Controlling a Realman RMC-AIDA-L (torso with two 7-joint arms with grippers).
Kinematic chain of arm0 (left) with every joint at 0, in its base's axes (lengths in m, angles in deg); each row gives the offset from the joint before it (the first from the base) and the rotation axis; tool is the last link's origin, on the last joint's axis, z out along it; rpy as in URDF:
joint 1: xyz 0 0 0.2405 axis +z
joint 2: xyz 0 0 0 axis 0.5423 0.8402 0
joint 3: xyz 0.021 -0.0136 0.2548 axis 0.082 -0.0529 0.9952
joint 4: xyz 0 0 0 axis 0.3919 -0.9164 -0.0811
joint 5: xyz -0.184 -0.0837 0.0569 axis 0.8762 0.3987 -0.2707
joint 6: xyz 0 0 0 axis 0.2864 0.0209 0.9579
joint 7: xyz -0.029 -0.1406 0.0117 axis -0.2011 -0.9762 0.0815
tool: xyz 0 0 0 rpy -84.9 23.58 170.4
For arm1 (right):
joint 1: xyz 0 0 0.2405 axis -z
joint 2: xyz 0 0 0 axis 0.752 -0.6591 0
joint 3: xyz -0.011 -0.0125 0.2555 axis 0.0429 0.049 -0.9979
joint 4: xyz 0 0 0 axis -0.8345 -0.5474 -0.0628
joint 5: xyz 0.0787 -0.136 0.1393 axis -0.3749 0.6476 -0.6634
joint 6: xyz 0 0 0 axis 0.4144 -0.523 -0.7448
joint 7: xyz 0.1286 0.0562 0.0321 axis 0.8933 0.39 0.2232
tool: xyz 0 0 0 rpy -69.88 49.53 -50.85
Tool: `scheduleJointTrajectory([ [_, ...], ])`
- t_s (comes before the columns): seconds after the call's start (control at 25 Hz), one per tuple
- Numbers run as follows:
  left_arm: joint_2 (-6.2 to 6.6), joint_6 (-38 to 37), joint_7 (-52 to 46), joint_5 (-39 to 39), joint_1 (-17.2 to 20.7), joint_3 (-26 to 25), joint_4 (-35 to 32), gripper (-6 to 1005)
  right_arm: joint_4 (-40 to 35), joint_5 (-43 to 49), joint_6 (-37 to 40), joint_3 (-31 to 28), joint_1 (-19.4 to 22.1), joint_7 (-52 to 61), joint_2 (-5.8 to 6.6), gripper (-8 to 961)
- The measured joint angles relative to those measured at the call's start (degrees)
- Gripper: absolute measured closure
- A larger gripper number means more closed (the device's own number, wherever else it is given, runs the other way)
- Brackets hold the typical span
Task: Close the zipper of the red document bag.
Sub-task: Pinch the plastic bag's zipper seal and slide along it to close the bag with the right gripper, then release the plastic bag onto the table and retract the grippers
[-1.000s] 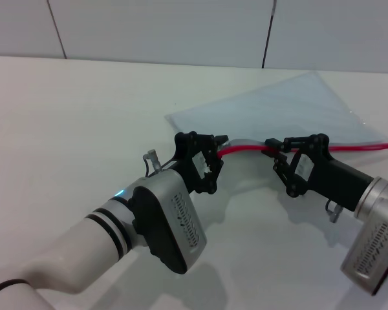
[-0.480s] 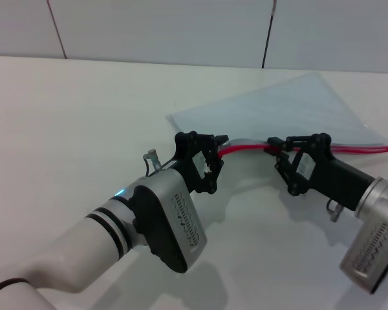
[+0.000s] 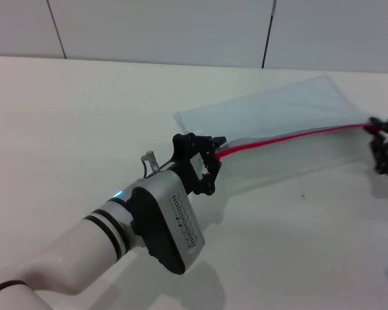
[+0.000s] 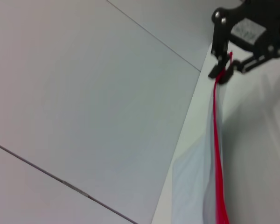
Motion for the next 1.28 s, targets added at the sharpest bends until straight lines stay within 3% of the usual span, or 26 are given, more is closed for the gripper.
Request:
scheduleJointTrajectory([
  [0.44, 0.0, 0.06, 0.0, 0.0, 0.02, -0.01, 0.0, 954, -3.69, -0.05, -9.13, -7.57, -0.58, -0.31, -0.01, 864],
  [0.72, 0.01, 0.36, 0.0, 0.0, 0.02, 0.0, 0.0, 957, -3.97, -0.05, -8.97, -8.16, -0.61, -0.4, -0.09, 861],
  [0.88, -0.08, 0.6, -0.15, 0.0, 0.16, -0.32, 0.0, 959, -3.11, -0.25, -4.95, -8.56, -0.22, -0.43, -0.3, 859],
  [1.08, -0.35, 3.42, -0.48, 0.06, 0.2, -0.39, 1.49, 956, -1.61, -2.53, 2.27, -10.17, 0.89, -0.45, -0.33, 630],
  [1.2, -0.53, 5.39, -0.5, 0.41, 0.09, -0.2, 2.72, 949, -1.33, -3.71, 5.41, -10.83, 1.59, -0.45, -0.39, 562],
  [1.28, -0.58, 6.31, -0.53, 1.08, 0.09, -0.17, 3.01, 863, -0.73, -5.41, 7.84, -11.65, 2.12, -0.63, -0.4, 516],
])
